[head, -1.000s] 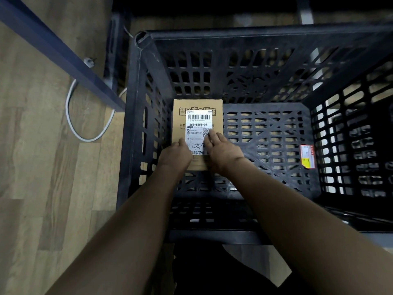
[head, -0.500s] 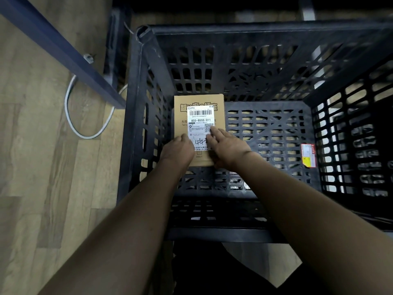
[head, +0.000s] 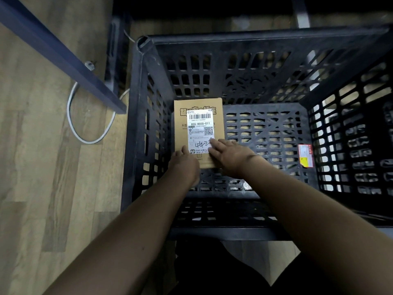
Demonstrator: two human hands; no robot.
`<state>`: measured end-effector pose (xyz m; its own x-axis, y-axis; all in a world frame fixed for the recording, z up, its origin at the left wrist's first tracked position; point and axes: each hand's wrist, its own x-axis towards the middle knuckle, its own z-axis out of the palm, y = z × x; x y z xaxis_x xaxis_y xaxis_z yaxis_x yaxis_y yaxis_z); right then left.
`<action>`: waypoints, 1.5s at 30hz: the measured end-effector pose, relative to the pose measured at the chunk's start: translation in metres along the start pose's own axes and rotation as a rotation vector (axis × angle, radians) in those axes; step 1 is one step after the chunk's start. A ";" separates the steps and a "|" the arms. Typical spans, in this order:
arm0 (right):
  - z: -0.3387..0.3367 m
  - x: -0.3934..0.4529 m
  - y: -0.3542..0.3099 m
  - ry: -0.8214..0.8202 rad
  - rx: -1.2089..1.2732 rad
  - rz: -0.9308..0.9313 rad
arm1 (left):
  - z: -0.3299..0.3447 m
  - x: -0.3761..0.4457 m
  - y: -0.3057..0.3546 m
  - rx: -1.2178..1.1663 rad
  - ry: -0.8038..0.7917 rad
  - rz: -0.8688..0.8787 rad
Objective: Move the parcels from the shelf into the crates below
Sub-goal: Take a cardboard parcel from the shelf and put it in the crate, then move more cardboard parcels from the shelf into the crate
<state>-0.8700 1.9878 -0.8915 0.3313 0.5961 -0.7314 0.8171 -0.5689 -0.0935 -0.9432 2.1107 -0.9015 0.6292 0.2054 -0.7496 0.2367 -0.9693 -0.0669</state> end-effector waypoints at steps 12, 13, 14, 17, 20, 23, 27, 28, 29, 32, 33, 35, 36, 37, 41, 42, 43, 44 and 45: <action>-0.043 -0.052 -0.017 -0.017 0.003 0.038 | -0.052 -0.067 -0.014 -0.024 0.080 0.002; -0.057 -0.070 -0.019 -0.004 0.016 0.046 | -0.067 -0.085 -0.016 -0.033 0.108 0.040; -0.072 -0.090 -0.020 0.005 0.027 0.054 | -0.082 -0.105 -0.019 -0.040 0.132 0.075; -0.128 -0.163 -0.025 0.065 0.076 0.101 | -0.141 -0.179 -0.027 -0.047 0.199 0.058; -0.199 -0.249 -0.031 0.140 0.152 0.140 | -0.212 -0.266 -0.035 -0.104 0.243 -0.001; -0.266 -0.320 -0.039 0.225 0.194 0.152 | -0.275 -0.337 -0.043 -0.143 0.310 -0.031; -0.373 -0.423 -0.051 0.392 0.193 0.131 | -0.371 -0.440 -0.055 -0.213 0.461 -0.067; -0.397 -0.445 -0.054 0.443 0.188 0.125 | -0.392 -0.463 -0.057 -0.232 0.526 -0.062; -0.420 -0.467 -0.057 0.488 0.183 0.121 | -0.412 -0.485 -0.059 -0.251 0.590 -0.056; -0.473 -0.523 -0.066 0.585 0.156 0.120 | -0.461 -0.540 -0.066 -0.304 0.751 -0.021; -0.487 -0.538 -0.068 0.606 0.149 0.124 | -0.475 -0.555 -0.067 -0.310 0.782 -0.004; -0.510 -0.564 -0.073 0.653 0.133 0.142 | -0.501 -0.578 -0.069 -0.306 0.828 0.022; -0.520 -0.575 -0.075 0.677 0.132 0.155 | -0.513 -0.587 -0.070 -0.304 0.850 0.035; -0.530 -0.584 -0.077 0.699 0.132 0.163 | -0.524 -0.595 -0.070 -0.305 0.876 0.052; -0.561 -0.606 -0.079 0.802 0.124 0.196 | -0.563 -0.616 -0.072 -0.279 0.999 0.119; -0.567 -0.609 -0.078 0.831 0.119 0.205 | -0.571 -0.619 -0.073 -0.262 1.019 0.133; -0.573 -0.612 -0.077 0.854 0.115 0.215 | -0.580 -0.621 -0.074 -0.243 1.029 0.143; -0.579 -0.615 -0.075 0.872 0.112 0.222 | -0.588 -0.623 -0.076 -0.225 1.035 0.147; -0.585 -0.617 -0.074 0.884 0.108 0.227 | -0.596 -0.624 -0.078 -0.209 1.042 0.149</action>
<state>-0.8587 1.9932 -0.0382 0.7550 0.6546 0.0385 0.6545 -0.7486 -0.1061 -0.9134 2.1382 -0.0360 0.9605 0.1972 0.1965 0.1656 -0.9721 0.1664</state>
